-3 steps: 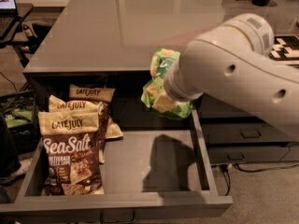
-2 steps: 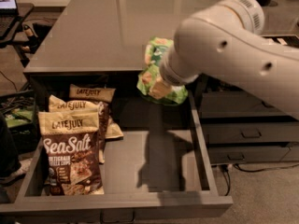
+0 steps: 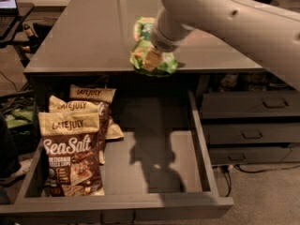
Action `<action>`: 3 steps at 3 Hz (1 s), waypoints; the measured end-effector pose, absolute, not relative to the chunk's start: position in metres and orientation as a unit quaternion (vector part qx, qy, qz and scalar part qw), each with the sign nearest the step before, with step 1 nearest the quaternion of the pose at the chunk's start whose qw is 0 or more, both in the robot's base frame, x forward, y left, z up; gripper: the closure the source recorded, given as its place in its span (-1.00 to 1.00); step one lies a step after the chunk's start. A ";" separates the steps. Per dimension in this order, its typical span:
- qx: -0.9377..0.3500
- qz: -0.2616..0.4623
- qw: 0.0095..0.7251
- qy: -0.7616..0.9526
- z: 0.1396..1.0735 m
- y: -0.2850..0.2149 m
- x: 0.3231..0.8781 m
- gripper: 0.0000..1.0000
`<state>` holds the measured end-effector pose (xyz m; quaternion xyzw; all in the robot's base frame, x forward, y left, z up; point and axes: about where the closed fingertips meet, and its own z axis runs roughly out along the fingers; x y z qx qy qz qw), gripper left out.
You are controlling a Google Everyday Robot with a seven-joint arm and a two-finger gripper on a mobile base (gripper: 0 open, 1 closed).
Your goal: Pick green rice chip bag from top drawer and place on counter
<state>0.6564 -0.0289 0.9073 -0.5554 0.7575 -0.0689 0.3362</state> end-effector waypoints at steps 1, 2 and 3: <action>-0.583 -0.059 0.319 0.745 0.907 -0.008 0.701 1.00; -0.615 -0.032 0.288 0.733 0.887 0.023 0.736 1.00; -0.653 0.013 0.261 0.711 0.864 0.070 0.757 1.00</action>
Offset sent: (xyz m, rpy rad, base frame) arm 0.1373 0.0908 -0.0099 -0.0212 0.1490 0.2165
